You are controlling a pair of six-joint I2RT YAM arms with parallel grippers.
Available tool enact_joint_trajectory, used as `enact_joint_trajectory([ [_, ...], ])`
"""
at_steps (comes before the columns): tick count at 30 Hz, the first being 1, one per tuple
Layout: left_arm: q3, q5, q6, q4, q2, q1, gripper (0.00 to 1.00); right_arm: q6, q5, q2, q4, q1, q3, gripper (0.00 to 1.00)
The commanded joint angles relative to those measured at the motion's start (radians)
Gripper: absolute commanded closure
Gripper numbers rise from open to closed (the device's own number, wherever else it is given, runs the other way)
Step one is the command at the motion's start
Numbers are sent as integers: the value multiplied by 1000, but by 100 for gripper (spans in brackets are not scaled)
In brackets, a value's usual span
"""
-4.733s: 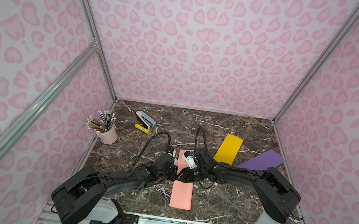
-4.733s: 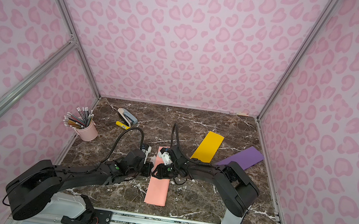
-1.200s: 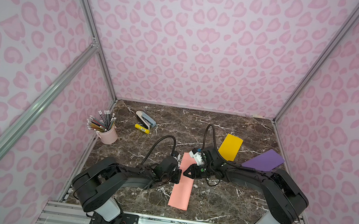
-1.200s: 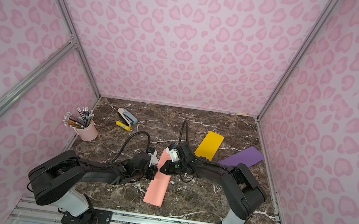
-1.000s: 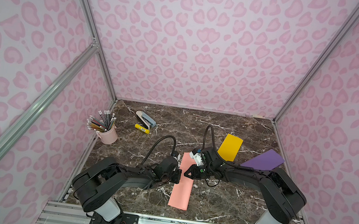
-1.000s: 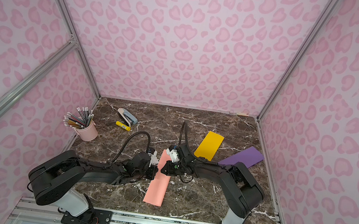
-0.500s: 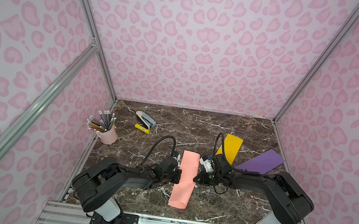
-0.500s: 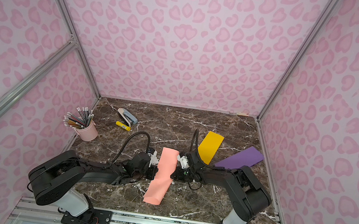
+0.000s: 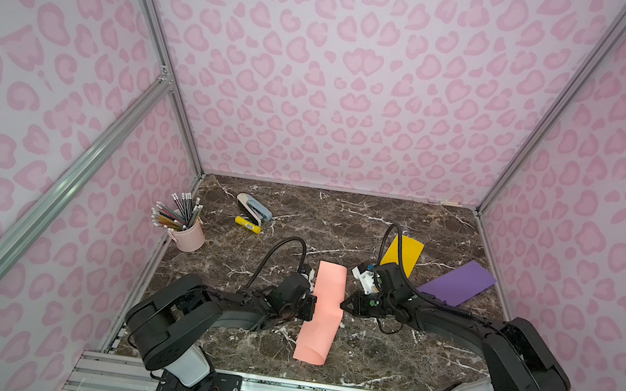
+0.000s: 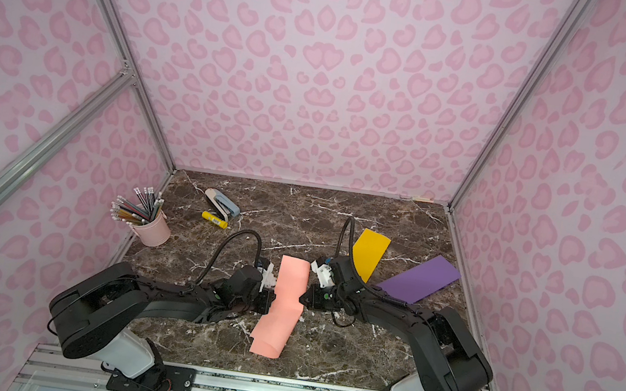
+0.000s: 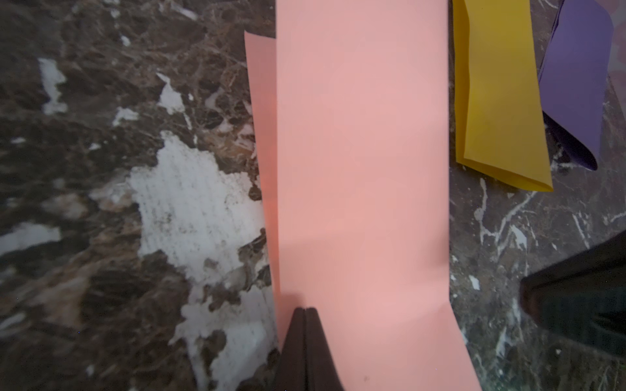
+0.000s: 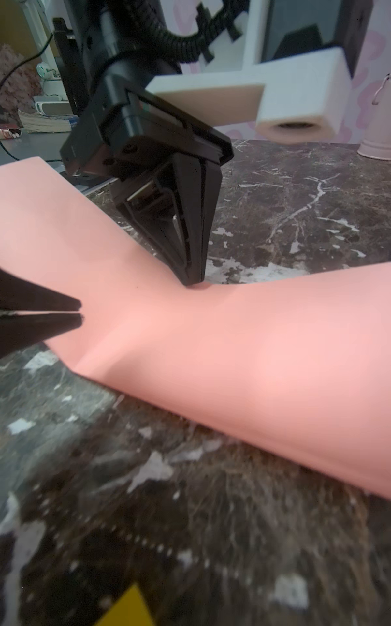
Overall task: Fold the rectangular paper in half along the long edge
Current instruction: Fold the paper at the center of the board.
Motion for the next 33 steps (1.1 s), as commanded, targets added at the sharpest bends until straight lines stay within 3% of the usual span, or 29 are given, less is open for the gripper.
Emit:
enact_joint_trajectory([
  [1,1,-11,-1,-110,12,-1,96,26,11,66,22,29,38,93],
  [7,0,-12,-1,-119,8,-3,96,41,14,148,85,-8,36,96],
  [17,2,-16,5,-124,11,-4,96,-35,2,125,50,-160,-60,100],
  [24,7,-13,5,-123,18,-4,96,-21,-21,58,12,-85,54,100],
  [33,8,-8,0,-119,21,-10,96,-13,-6,200,27,-77,135,100],
])
